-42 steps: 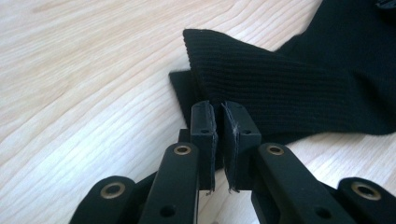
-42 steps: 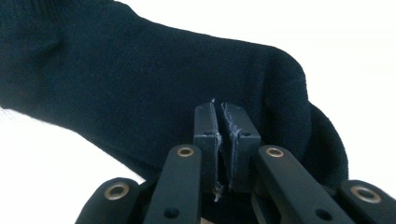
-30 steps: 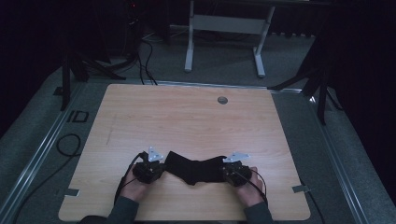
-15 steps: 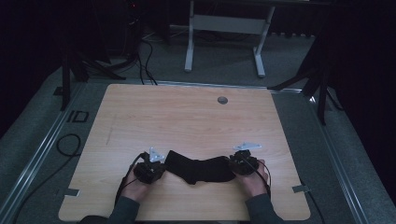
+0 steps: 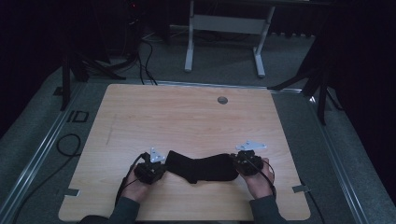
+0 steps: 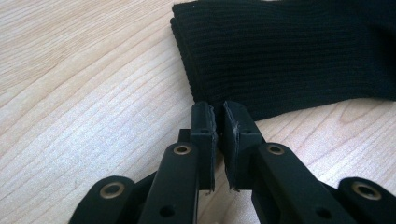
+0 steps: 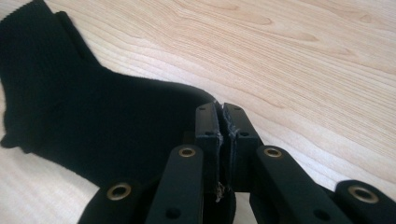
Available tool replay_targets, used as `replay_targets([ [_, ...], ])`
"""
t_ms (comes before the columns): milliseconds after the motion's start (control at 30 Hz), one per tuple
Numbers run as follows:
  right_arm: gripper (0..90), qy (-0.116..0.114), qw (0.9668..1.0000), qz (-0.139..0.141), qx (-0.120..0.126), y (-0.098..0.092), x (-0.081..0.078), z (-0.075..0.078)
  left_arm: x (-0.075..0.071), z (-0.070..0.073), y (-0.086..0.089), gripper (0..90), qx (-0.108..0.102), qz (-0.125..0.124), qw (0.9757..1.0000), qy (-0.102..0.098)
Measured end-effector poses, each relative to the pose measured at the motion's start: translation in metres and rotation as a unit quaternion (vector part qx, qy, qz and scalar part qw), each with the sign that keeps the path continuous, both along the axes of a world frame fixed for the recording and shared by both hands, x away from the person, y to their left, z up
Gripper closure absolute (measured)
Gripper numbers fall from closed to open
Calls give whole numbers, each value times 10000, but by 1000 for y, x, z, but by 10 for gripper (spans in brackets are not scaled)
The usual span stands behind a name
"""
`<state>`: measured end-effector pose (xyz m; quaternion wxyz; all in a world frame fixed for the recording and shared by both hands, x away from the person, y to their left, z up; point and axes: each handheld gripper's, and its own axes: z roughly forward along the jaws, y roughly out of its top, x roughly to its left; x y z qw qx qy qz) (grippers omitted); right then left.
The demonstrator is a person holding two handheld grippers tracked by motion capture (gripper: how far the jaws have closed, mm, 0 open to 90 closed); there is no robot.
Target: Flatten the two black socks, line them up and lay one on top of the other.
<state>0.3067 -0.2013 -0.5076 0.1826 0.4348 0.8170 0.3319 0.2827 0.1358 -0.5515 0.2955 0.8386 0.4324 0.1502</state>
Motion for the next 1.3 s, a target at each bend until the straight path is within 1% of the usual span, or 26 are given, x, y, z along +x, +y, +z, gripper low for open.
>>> replay_targets([
  [267, 859, 74, 10000, 0, -5, -7, -11, 6, 0, 0, -1, 836, -2, 2, 10000, 8],
  [333, 861, 66, 9999, -30, -97, -8, -12, 4, 0, 0, -1, 835, -14, -3, 10000, 14],
  [433, 860, 120, 9995, -92, -280, -9, -9, -9, -1, 0, -3, 833, -46, -21, 10000, 21],
  [567, 849, 243, 9987, -181, -417, -10, -2, -30, -1, 0, -4, 824, -72, -61, 9999, 37],
  [633, 844, 182, 9985, -235, -463, -10, 1, -35, -1, 0, -6, 819, -86, -73, 9999, 38],
  [800, 827, 6, 9980, -418, -483, -12, 11, -40, -2, -1, -8, 790, -100, -49, 9999, -19],
  [867, 794, -42, 9979, -464, -452, -13, 14, -42, -1, -2, -9, 760, -104, 4, 9999, -56],
  [900, 750, -77, 9980, -479, -394, -14, 16, -42, 0, -2, -9, 749, -105, 46, 9999, -80],
  [967, 654, -63, 9982, -528, -263, -16, 20, -43, 0, -2, -8, 718, -94, 104, 9999, -101],
  [1000, 621, -72, 9983, -544, -217, -17, 21, -42, 0, -2, -8, 702, -119, 137, 9998, -123],
  [1100, 527, -100, 9983, -568, 63, -22, 20, -36, 2, 1, -4, 633, -212, 211, 9993, -209],
  [1133, 508, -135, 9981, -583, 152, -24, 19, -32, 2, 1, -4, 611, -212, 211, 9993, -209],
  [1167, 496, -166, 9977, -601, 280, -27, 18, -28, 2, 3, -1, 599, -279, 283, 9989, -255],
  [1233, 485, -211, 9969, -637, 418, -31, 17, -23, 3, 4, 3, 585, -318, 346, 9985, -283],
  [1300, 480, -255, 9966, -635, 455, -35, 15, -19, 4, 5, 5, 570, -328, 366, 9984, -293],
])
